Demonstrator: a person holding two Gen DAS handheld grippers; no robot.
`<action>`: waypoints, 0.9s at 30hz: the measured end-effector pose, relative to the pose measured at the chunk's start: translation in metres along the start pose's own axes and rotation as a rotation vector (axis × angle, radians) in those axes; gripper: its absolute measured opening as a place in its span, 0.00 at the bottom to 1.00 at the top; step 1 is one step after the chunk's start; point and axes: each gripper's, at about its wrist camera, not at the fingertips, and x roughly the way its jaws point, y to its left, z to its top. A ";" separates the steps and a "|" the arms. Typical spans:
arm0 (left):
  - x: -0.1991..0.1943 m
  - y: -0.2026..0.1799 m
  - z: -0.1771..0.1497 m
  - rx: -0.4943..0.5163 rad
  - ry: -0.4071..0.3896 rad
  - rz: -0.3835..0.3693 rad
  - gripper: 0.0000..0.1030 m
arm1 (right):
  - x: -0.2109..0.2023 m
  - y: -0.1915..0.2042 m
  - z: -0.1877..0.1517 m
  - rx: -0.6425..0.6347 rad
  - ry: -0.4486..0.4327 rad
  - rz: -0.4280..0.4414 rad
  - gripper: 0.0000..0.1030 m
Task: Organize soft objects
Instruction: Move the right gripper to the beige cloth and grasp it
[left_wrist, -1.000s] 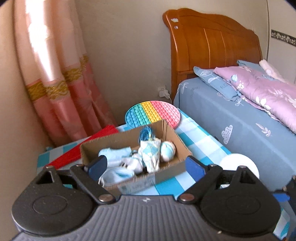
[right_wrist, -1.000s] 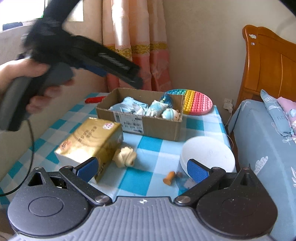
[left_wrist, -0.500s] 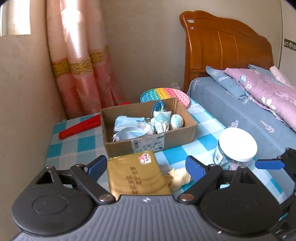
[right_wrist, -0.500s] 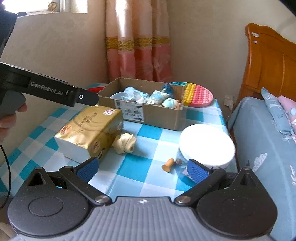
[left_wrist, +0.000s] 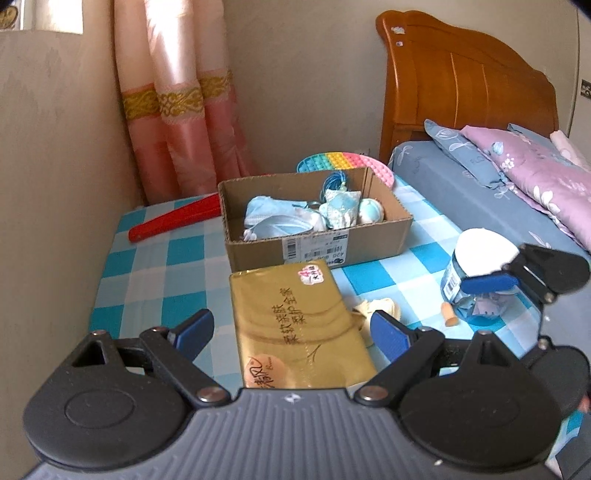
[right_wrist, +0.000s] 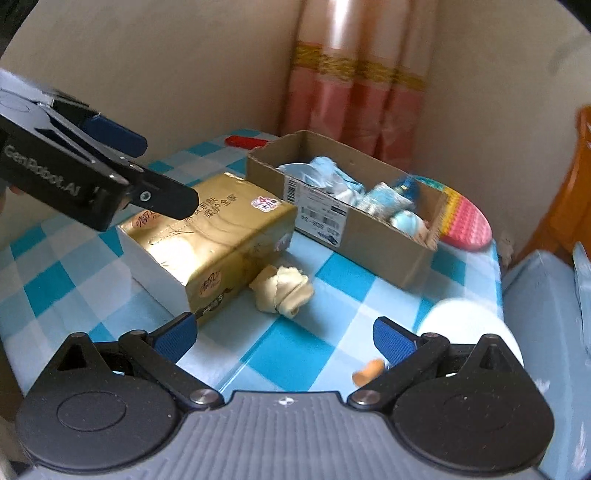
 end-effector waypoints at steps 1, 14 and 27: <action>0.000 0.001 0.000 -0.003 0.000 0.002 0.89 | 0.005 -0.001 0.002 -0.026 0.002 0.007 0.96; 0.006 0.011 0.001 -0.046 0.015 0.027 0.89 | 0.058 0.002 0.023 -0.222 0.061 0.007 0.69; 0.010 0.008 0.001 -0.037 0.027 0.011 0.89 | 0.070 0.002 0.021 -0.211 0.065 0.031 0.34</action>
